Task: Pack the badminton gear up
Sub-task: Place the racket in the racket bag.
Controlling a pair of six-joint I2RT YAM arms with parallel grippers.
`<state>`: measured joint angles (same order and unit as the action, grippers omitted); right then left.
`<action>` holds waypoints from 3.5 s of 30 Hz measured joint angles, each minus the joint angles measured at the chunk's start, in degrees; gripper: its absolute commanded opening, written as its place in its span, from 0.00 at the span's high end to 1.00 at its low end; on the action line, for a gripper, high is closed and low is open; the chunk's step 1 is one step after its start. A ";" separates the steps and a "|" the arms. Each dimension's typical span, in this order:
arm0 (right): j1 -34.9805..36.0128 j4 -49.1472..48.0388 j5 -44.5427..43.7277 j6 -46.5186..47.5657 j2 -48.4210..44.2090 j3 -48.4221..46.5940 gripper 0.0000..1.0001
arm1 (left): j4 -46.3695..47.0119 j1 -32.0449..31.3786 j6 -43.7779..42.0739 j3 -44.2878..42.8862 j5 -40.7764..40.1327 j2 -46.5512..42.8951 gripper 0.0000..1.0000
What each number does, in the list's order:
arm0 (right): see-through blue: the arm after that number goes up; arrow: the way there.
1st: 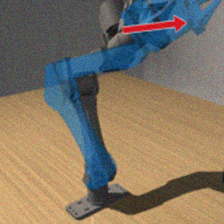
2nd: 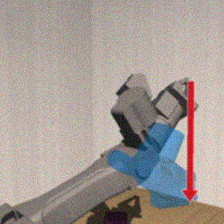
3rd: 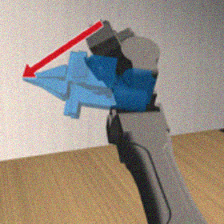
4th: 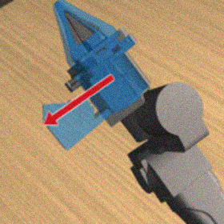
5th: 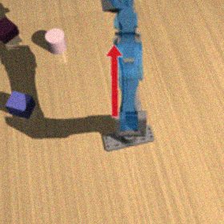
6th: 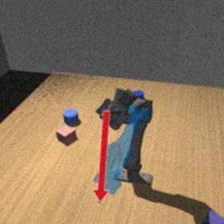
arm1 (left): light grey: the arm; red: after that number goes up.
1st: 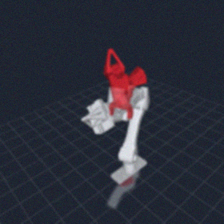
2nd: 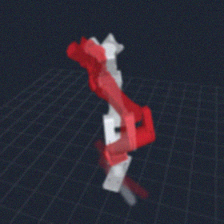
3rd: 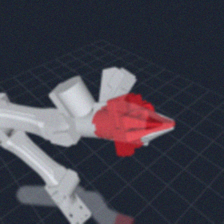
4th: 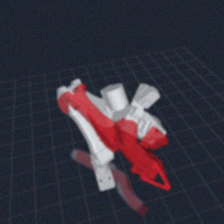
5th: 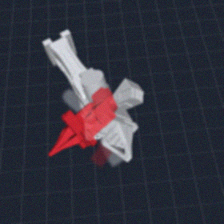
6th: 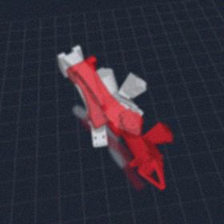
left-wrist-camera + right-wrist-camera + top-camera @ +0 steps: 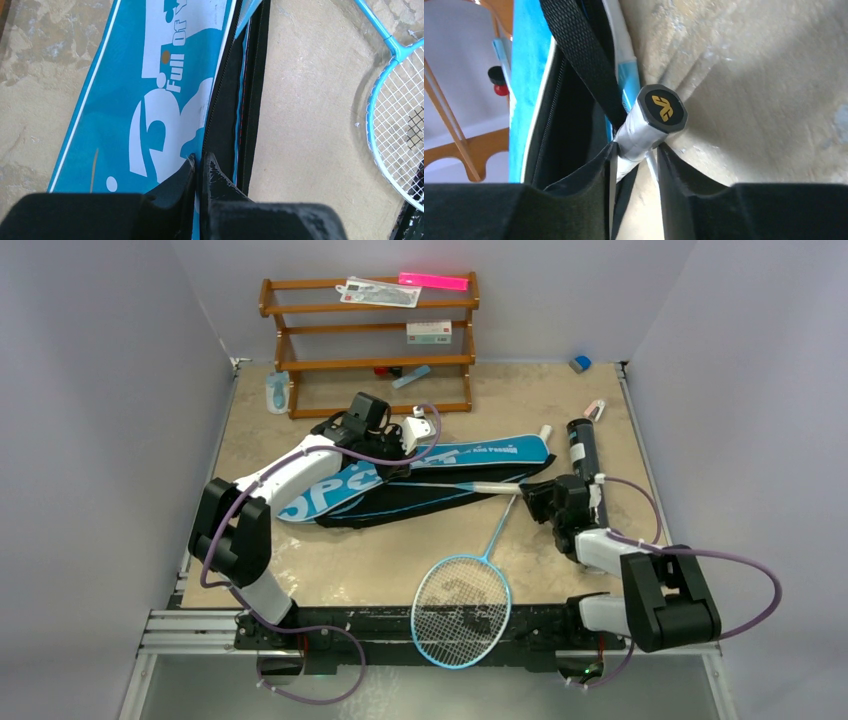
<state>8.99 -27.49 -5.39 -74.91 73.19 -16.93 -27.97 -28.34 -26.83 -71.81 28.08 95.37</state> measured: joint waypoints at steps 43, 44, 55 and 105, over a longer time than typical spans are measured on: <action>4.42 -2.01 5.51 -6.49 5.01 -2.97 0.45 | -0.44 -0.68 1.31 -1.44 0.04 1.40 1.00; 4.52 -3.15 5.53 -7.06 6.05 -2.97 0.45 | -0.44 -0.68 1.31 -1.44 0.04 1.40 1.00; 4.57 -6.95 1.77 -10.78 13.22 -5.88 0.73 | -0.46 -0.68 1.29 -1.46 0.17 1.40 1.00; 7.28 -11.98 -1.07 5.16 13.68 -16.96 0.33 | 3.34 0.96 6.25 -1.95 7.85 -0.57 1.00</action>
<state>16.27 -39.46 -6.46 -69.76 86.87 -33.89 -24.62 -27.38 -20.58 -73.76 35.92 94.80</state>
